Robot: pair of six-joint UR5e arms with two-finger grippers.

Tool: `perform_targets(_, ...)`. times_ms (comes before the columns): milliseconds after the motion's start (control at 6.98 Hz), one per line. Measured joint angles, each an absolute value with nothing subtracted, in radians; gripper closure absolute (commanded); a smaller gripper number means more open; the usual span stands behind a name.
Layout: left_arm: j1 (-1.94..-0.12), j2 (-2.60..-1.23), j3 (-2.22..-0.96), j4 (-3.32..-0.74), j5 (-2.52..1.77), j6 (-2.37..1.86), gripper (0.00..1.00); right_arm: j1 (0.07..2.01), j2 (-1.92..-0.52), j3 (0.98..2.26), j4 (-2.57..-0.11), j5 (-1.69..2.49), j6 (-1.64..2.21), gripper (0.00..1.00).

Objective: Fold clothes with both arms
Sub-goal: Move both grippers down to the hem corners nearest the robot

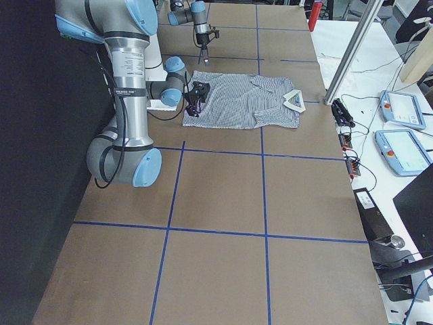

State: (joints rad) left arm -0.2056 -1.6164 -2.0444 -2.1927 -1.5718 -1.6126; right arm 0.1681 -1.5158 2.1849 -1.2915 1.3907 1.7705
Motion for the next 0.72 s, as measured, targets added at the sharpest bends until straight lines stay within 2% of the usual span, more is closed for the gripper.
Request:
perform_targets(287, -0.130, -1.605, -2.028, -2.152, -1.522, -1.678, 0.37, 0.160, -1.526, 2.187, -1.292, 1.376, 1.777, 0.04)
perform_targets(573, -0.094, -1.609, -2.007, -2.145, -1.514, -1.714, 0.45, 0.160, -1.533, 2.187, -1.292, 1.373, 1.778, 0.03)
perform_targets(717, -0.087, -1.613, -2.004, -2.144, -1.512, -1.722, 0.53, 0.160, -1.537, 2.187, -1.292, 1.372, 1.778, 0.03)
